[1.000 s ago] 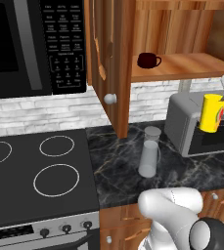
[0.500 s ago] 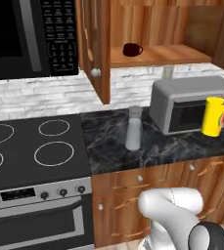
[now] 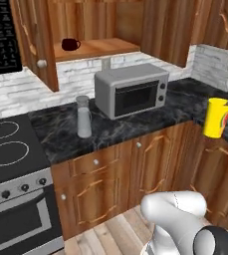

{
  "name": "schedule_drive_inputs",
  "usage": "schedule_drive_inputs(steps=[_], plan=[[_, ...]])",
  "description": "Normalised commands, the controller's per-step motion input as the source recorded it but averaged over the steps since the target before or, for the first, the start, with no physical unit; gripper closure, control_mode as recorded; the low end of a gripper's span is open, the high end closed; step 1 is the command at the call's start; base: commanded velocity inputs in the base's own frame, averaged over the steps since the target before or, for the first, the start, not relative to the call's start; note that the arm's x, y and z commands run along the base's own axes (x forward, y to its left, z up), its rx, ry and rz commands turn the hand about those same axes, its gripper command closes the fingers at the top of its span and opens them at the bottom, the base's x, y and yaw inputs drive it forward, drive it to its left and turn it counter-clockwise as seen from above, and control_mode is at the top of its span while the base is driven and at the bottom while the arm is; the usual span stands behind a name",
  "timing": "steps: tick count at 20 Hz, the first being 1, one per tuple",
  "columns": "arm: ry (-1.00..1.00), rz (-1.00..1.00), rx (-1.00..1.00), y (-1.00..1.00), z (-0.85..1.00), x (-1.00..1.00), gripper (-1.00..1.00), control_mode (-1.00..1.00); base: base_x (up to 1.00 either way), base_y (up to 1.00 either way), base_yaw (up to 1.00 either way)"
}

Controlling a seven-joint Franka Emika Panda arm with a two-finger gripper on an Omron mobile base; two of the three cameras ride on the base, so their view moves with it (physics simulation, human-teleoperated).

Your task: There is a tray on the dining counter. Grab the cup, mug, and pitcher and place them on the tray. The pitcher may be placed next to the tray if it cannot fit the tray.

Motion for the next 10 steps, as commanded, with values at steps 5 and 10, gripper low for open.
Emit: schedule_drive_inputs(steps=[5, 10], plan=[[0.00, 0.00, 0.00, 0.00, 0.00, 0.00, 1.00, 1.00, -0.67, 0.04, -0.78], [0.00, 0.00, 0.00, 0.00, 0.00, 0.00, 1.00, 1.00, -0.65, 0.25, -0.96]])
